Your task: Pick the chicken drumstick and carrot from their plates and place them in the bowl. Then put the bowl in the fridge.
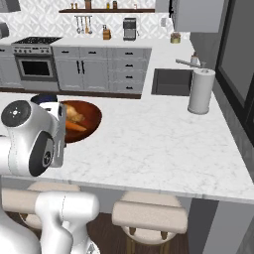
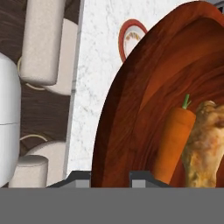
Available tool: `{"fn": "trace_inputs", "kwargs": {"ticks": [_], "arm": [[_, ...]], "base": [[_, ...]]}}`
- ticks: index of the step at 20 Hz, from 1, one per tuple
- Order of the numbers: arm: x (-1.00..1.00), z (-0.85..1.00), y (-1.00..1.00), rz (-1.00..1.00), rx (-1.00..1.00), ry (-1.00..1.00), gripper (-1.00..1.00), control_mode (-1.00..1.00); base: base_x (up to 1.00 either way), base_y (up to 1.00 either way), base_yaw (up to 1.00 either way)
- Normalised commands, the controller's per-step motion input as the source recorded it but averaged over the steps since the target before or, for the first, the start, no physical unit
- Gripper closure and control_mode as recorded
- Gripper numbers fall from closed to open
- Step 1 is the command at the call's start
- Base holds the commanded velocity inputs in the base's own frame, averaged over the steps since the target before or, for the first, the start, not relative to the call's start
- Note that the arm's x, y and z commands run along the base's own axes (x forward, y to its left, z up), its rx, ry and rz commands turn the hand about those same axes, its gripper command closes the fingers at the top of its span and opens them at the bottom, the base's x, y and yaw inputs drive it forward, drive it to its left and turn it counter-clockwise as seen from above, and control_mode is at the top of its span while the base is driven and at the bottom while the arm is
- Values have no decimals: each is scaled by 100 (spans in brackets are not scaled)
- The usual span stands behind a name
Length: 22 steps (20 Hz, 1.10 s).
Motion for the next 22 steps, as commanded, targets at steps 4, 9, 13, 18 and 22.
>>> {"fn": "trace_inputs", "kwargs": {"ticks": [4, 9, 13, 18, 22], "arm": [[0, -3, 0, 0, 0, -1, 100, -100], [0, 0, 0, 0, 0, 0, 100, -100], [-8, 0, 1, 0, 0, -2, 100, 100], [0, 0, 0, 0, 0, 0, 100, 100], [0, 0, 0, 0, 0, 0, 100, 100]], "base": [[0, 0, 0], [0, 0, 0], [-37, 2, 0], [-78, 21, 3], [-44, 84, 42]]}}
